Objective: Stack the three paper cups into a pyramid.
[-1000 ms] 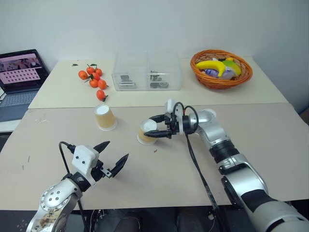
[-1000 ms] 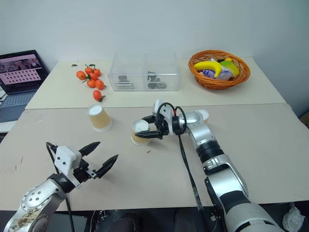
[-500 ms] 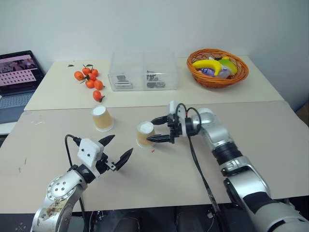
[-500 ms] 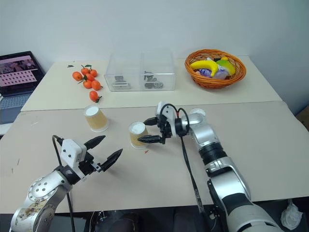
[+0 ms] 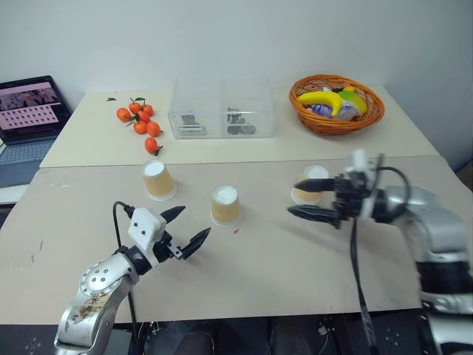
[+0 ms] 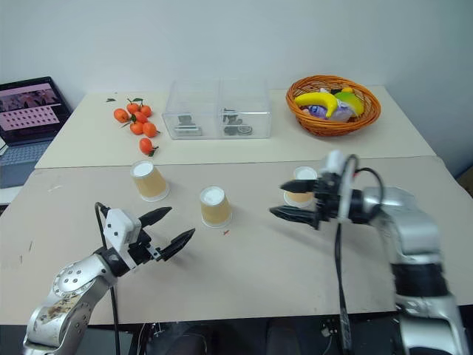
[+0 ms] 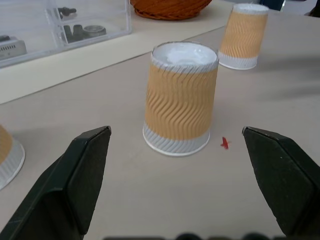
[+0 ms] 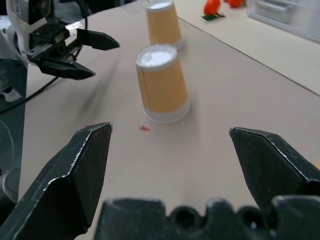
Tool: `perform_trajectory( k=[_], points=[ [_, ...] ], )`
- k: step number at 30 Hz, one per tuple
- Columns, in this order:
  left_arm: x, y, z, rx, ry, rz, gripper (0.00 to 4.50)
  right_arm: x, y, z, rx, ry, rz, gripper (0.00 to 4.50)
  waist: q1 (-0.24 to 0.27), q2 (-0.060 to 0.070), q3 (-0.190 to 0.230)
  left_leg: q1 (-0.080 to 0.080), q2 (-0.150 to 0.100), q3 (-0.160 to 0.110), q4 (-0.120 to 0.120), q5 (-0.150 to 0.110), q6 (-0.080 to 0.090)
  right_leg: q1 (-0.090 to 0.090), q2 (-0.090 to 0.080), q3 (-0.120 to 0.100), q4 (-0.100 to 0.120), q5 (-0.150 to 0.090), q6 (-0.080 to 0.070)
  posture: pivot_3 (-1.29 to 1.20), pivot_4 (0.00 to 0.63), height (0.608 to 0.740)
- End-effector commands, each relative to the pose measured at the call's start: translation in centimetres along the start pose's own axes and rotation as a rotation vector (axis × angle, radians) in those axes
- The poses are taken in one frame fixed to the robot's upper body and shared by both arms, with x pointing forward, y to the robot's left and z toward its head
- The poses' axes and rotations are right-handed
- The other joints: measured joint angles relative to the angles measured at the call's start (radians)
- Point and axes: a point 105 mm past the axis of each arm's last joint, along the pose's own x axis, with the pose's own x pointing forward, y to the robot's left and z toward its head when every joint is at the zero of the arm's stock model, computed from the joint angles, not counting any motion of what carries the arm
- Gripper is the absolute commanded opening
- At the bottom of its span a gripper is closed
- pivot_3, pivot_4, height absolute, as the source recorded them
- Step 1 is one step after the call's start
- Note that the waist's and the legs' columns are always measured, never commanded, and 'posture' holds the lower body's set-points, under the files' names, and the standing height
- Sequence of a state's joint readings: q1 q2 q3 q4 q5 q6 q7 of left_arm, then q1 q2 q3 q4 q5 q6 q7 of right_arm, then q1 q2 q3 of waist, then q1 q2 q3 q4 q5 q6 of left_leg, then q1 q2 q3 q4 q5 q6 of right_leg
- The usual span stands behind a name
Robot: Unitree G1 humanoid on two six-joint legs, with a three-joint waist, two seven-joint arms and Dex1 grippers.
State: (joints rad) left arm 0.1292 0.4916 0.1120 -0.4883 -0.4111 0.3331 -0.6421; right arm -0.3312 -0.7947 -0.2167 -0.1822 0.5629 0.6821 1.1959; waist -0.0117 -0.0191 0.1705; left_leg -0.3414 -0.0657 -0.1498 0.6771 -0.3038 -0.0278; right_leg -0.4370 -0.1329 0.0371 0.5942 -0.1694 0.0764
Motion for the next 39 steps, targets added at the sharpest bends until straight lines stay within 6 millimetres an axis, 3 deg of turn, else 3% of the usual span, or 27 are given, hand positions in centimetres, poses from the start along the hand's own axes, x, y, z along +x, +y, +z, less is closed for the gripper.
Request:
perform_trajectory(
  k=[1,5,8,12,16,22,39],
  points=[
    [-0.2,-0.4,1.1,0.033,-0.028,-0.039,4.5,-3.0,-2.2,-0.8,-0.017,0.033,-0.199,4.42,-0.002,0.0,0.0,0.001,0.0,0.002,0.0,0.0,0.0,0.001,0.0,0.001,0.0,-0.001,0.002,0.0,0.15,0.728],
    [0.1,-0.6,1.6,0.041,-0.031,-0.083,4.5,-4.7,-5.5,-3.6,-0.078,0.118,-0.418,4.42,-0.004,0.0,0.0,0.004,0.002,0.008,0.0,0.0,0.0,0.005,0.001,0.004,0.0,-0.004,0.007,0.0,0.15,0.728],
    [0.3,-0.5,1.7,0.053,-0.026,-0.102,4.5,-3.7,-7.5,-4.8,-0.128,0.152,-0.517,4.42,-0.011,-0.001,0.0,0.008,0.003,0.009,0.0,0.0,0.0,0.013,0.001,0.004,0.0,-0.004,0.008,0.0,0.15,0.728],
    [0.5,-0.2,1.9,0.056,-0.026,-0.105,4.5,-1.9,-8.7,-4.1,-0.153,0.097,-0.548,4.42,-0.021,0.0,0.0,0.008,0.004,0.01,0.0,0.0,0.0,0.012,0.003,0.005,0.0,-0.004,0.007,0.0,0.15,0.728],
    [0.9,-0.1,2.1,0.062,-0.035,-0.107,4.5,0.6,-9.2,-2.2,-0.175,0.018,-0.517,4.42,-0.026,0.0,0.0,0.01,0.004,0.01,0.0,0.0,0.0,0.008,0.003,0.005,-0.001,0.001,-0.001,0.0,0.15,0.728],
    [0.7,-0.1,1.7,0.049,-0.034,-0.083,4.5,1.8,-9.6,-0.6,-0.182,-0.035,-0.475,4.42,-0.021,0.0,0.0,0.009,0.004,0.009,0.0,0.0,0.001,0.008,0.003,0.005,-0.001,0.001,-0.001,0.0,0.15,0.728],
    [0.2,0.3,1.5,0.037,-0.035,-0.03,4.5,5.5,-9.8,0.1,-0.177,-0.064,-0.376,4.42,-0.031,0.0,0.0,0.01,0.004,0.009,0.0,-0.001,0.001,0.008,0.003,0.005,-0.001,0.001,-0.001,0.0,0.15,0.728]
  ],
)
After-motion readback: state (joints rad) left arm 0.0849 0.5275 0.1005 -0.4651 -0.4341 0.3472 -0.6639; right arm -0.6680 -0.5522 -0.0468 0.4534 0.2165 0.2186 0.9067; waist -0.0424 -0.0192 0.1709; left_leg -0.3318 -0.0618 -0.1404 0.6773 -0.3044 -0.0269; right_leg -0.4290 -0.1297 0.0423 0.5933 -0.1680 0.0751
